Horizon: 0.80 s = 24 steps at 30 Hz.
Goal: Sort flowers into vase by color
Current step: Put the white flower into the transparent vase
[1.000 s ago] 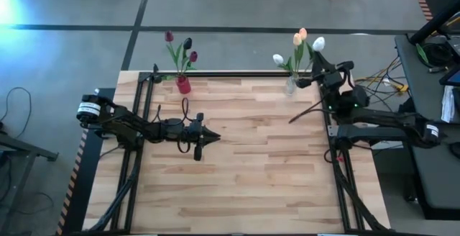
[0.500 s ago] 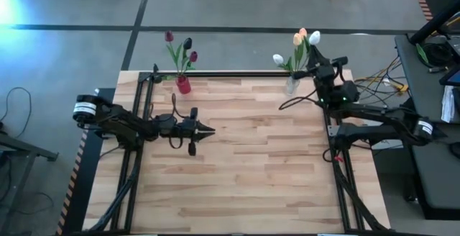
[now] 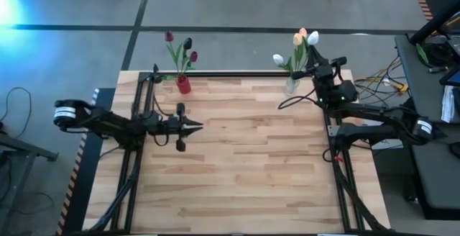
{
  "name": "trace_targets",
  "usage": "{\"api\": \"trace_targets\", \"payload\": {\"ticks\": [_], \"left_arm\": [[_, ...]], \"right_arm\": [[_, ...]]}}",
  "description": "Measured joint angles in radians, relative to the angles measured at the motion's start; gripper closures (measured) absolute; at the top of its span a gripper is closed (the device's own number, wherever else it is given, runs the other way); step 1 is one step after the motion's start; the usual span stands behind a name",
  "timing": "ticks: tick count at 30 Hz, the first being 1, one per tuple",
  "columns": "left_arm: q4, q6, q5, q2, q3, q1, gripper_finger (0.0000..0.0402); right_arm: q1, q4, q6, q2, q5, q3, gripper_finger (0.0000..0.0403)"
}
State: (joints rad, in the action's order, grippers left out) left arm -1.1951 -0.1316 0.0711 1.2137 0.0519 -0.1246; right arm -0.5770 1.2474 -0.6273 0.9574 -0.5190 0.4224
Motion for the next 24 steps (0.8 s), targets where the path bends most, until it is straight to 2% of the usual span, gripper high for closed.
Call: {"api": "trace_targets", "payload": {"ticks": [4,6,16,24], "left_arm": [[0.009,-0.022,-0.001,-0.079,-0.043,-0.026,0.0366],[0.064,-0.022,-0.002,-0.121,-0.043,-0.052,0.0366],[0.125,-0.025,0.052,-0.213,-0.043,-0.194,0.0366],[0.256,-0.033,0.051,-0.328,-0.043,-0.223,0.0366]], "right_arm": [[0.0,-0.001,-0.016,0.023,0.0,-0.002,0.0394],[0.0,-0.002,-0.018,0.037,0.001,-0.002,0.0394],[0.0,-0.003,-0.034,0.081,-0.002,-0.002,0.0394],[0.0,-0.007,-0.052,0.078,-0.049,-0.002,0.0389]]}}
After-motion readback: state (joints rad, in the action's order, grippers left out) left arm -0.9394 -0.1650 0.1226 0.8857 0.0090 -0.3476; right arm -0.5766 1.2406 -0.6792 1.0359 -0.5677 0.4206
